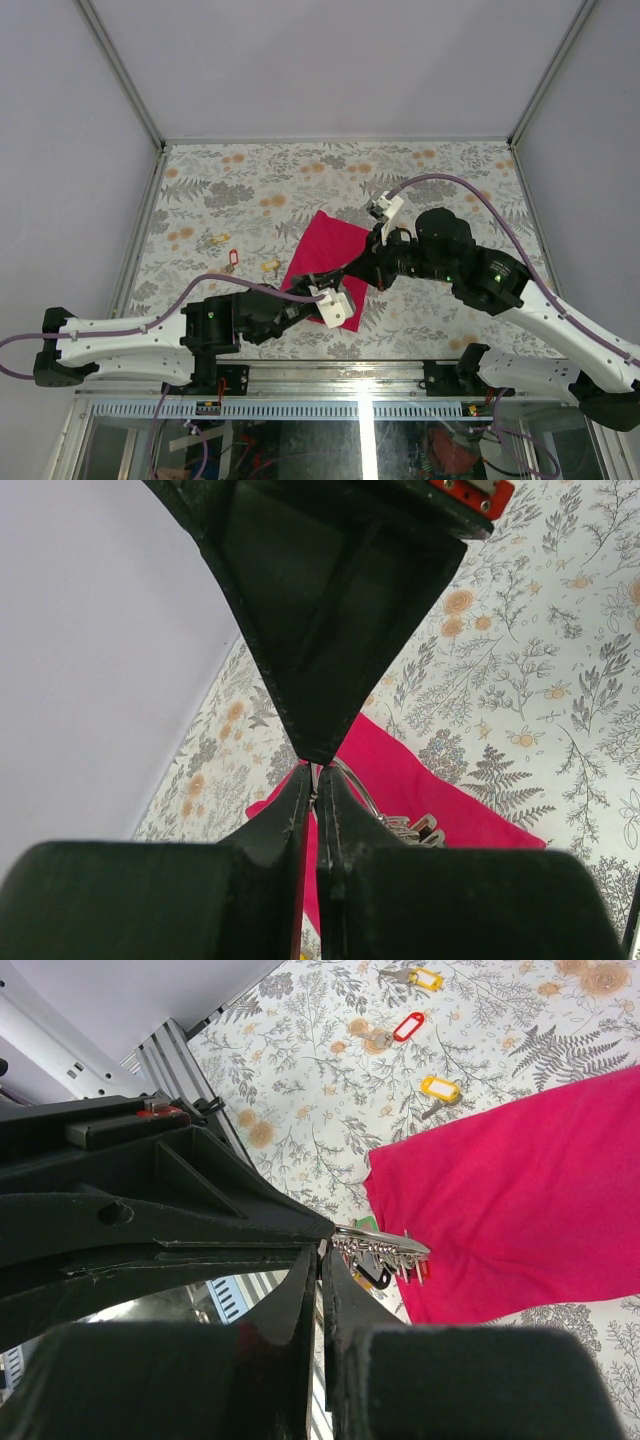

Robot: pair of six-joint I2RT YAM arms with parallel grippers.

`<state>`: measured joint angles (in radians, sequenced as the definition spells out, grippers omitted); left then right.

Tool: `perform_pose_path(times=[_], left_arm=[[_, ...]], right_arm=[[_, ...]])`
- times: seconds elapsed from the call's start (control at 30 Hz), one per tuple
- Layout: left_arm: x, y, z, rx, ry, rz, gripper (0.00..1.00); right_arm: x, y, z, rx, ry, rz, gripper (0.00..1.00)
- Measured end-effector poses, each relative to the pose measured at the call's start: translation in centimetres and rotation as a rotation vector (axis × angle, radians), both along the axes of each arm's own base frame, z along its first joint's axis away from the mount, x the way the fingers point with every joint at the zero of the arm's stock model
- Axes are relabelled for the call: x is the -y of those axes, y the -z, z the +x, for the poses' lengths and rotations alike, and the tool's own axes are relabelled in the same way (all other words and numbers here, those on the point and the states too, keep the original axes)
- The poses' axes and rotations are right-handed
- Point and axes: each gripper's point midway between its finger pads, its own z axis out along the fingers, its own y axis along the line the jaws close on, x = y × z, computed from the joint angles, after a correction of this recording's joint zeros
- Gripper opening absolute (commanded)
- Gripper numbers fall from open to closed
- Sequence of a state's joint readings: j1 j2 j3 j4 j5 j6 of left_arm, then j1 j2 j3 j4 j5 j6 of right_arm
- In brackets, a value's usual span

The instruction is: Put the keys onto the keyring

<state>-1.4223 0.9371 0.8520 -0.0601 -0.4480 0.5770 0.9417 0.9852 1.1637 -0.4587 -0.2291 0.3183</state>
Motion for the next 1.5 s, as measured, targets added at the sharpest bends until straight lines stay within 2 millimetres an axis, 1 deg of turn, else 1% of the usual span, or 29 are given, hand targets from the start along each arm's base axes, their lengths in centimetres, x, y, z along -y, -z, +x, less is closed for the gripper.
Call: perform_pose_path(times=[0.07,0.17,0.4,0.57,0.67,1.0,1.2,1.37,1.5], left_arm=[[0.0,0.0,0.0,-0.003,0.000,-0.004,0.17],[-0.1,-0.5,-0.1,-0.012,-0.003,-0.032,0.26],[-1.2,-2.8,-0.2,-0.026,-0.013,-0.173,0.40],[-1.5,-3.6,-0.5,-0.028,0.003,-0.257,0.44],[-1.5,-3.8,-0.9,-0.027,0.027,-0.286,0.45],[-0.6,-5.7,-2.4,-0.038,0.124,-0.378,0.45],[-0.4,-6.0,-2.7,-0.043,0.143,-0.396,0.38],[-0.3,-5.9,-2.6,-0.041,0.142,-0.388,0.31],[-0.1,-5.7,-2.5,-0.030,0.141,-0.374,0.28]], right_arm=[[0.0,-0.1,0.0,0.004,-0.002,0.001,0.00],[0.1,-0.4,-0.1,0.012,-0.002,0.011,0.00],[0.8,-2.0,-0.7,0.053,0.000,0.087,0.00],[1.1,-2.7,-1.3,0.060,-0.011,0.130,0.00],[1.1,-2.9,-1.5,0.055,-0.014,0.145,0.00],[0.9,-4.6,-1.6,0.059,-0.006,0.219,0.00],[0.8,-5.1,-1.7,0.049,-0.002,0.245,0.00],[0.6,-5.4,-2.1,0.037,-0.020,0.263,0.00],[0.6,-5.5,-2.2,0.031,-0.025,0.270,0.00]])
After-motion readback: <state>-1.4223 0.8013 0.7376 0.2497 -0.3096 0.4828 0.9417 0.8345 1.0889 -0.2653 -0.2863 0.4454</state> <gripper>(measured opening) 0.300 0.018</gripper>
